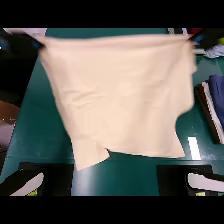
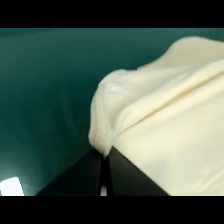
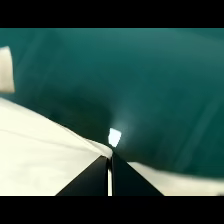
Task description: Fold the shirts.
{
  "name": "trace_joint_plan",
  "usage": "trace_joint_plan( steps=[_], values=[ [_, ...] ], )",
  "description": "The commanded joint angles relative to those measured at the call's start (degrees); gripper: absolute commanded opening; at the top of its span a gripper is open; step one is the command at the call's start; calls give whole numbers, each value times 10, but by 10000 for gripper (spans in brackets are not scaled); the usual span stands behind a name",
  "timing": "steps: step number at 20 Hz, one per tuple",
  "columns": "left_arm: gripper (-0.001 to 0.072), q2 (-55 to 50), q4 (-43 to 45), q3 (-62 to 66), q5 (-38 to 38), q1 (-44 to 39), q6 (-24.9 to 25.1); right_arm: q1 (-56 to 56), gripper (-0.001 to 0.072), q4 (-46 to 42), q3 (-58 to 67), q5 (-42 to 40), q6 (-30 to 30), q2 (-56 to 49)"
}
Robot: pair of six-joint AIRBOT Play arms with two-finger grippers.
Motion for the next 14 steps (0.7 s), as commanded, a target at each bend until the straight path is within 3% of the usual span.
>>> trace_joint_plan(
  steps=[1, 7, 10, 11, 12, 13, 14],
  values=[
    [26, -104, 12, -86, 75, 0, 33, 32, 9, 7, -44, -82, 0, -119],
    [27, -232, 11, -86, 278, 0, 39, 41, 10, 10, 29, -130, 1, -242],
    [30, -240, 11, -85, 318, 0, 19, 40, 22, 13, 72, -130, 5, -269],
    [189, -240, 10, -85, 318, 0, 18, 40, 136, 14, 84, -130, 16, -274],
    [393, -240, 10, -85, 309, 0, 14, 40, 347, 14, 91, -131, 30, -275],
    [455, -239, 10, -85, 298, 0, 8, 38, 441, 13, 96, -128, 40, -275],
    [456, -236, 11, -85, 283, 2, 7, 36, 449, 13, 106, -112, 45, -275]
  ],
)
